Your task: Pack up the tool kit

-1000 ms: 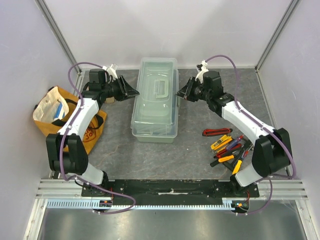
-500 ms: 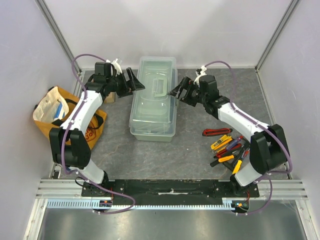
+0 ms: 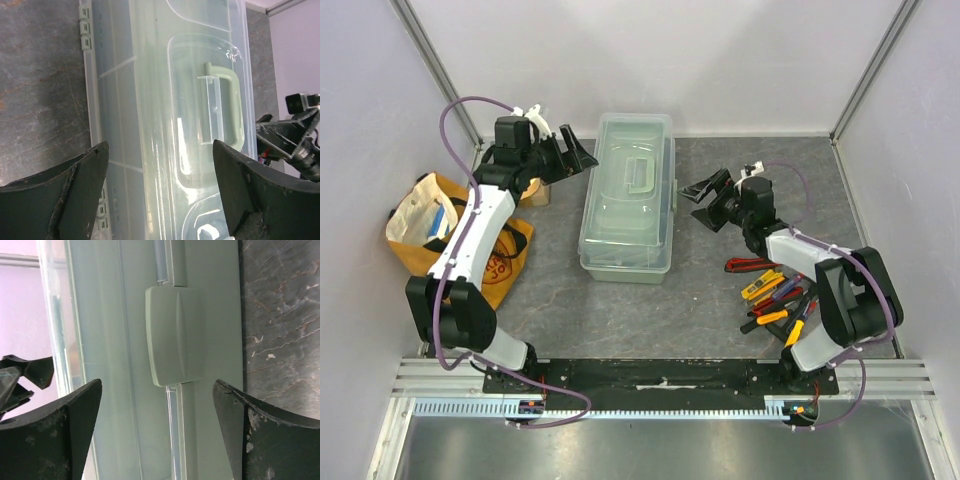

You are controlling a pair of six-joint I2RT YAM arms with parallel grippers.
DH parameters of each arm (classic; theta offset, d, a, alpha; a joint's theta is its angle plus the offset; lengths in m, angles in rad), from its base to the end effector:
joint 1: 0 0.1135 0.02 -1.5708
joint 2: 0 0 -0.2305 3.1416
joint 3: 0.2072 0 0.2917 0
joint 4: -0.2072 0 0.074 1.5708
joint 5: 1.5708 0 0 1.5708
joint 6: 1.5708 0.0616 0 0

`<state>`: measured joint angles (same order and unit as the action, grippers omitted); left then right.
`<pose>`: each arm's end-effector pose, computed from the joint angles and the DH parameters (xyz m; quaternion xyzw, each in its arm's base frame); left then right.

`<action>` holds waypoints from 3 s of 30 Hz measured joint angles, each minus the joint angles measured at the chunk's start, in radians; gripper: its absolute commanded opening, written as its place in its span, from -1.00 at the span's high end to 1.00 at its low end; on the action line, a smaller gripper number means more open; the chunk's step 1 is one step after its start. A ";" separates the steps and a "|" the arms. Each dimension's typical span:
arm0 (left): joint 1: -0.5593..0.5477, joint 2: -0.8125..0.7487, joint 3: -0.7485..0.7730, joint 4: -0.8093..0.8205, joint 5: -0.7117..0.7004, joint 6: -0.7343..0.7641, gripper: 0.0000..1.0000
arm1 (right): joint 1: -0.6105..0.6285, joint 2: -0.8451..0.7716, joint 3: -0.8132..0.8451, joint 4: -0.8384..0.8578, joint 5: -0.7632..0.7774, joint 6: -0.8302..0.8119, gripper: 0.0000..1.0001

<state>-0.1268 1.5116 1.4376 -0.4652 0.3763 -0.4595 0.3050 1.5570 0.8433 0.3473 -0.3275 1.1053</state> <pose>0.4020 -0.0741 0.3149 -0.0505 0.8580 -0.2958 0.4168 0.3712 0.1376 0.1551 0.2317 0.7848 0.4645 0.3385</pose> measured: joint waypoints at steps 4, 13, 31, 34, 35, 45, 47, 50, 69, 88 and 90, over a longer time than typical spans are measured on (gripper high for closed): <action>0.003 0.025 0.008 -0.027 0.031 -0.015 -0.75 | 0.000 0.058 -0.043 0.156 -0.042 0.119 -0.96; 0.003 0.048 -0.055 -0.064 0.084 -0.060 -0.69 | 0.001 0.218 -0.089 0.481 -0.095 0.321 -0.96; 0.003 0.059 -0.149 -0.028 0.206 -0.117 -0.63 | 0.013 0.431 -0.115 0.865 -0.139 0.548 -0.96; 0.003 0.060 -0.151 -0.025 0.207 -0.119 -0.62 | 0.013 0.440 -0.114 0.879 -0.139 0.568 -0.96; 0.003 0.061 -0.151 -0.024 0.208 -0.120 -0.61 | 0.013 0.442 -0.113 0.879 -0.139 0.571 -0.96; 0.002 0.066 -0.151 -0.013 0.210 -0.120 -0.58 | 0.006 0.471 -0.087 0.899 -0.158 0.536 -0.76; 0.002 0.066 -0.150 -0.011 0.210 -0.120 -0.57 | 0.007 0.466 -0.084 0.897 -0.171 0.484 -0.60; 0.002 0.068 -0.150 -0.010 0.210 -0.120 -0.56 | 0.008 0.466 -0.083 0.884 -0.175 0.445 -0.28; 0.000 0.103 -0.110 -0.030 0.215 -0.112 -0.49 | 0.008 0.507 -0.078 0.923 -0.162 0.453 0.29; -0.064 0.125 -0.039 -0.090 0.055 -0.072 -0.45 | 0.015 0.516 -0.085 0.955 -0.108 0.444 0.60; -0.071 0.125 -0.035 -0.090 0.036 -0.070 -0.45 | 0.017 0.493 -0.086 0.912 -0.100 0.420 0.60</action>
<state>-0.1982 1.6363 1.4021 -0.5556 0.4122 -0.5293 0.3218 2.0502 0.7574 1.2594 -0.4278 1.5249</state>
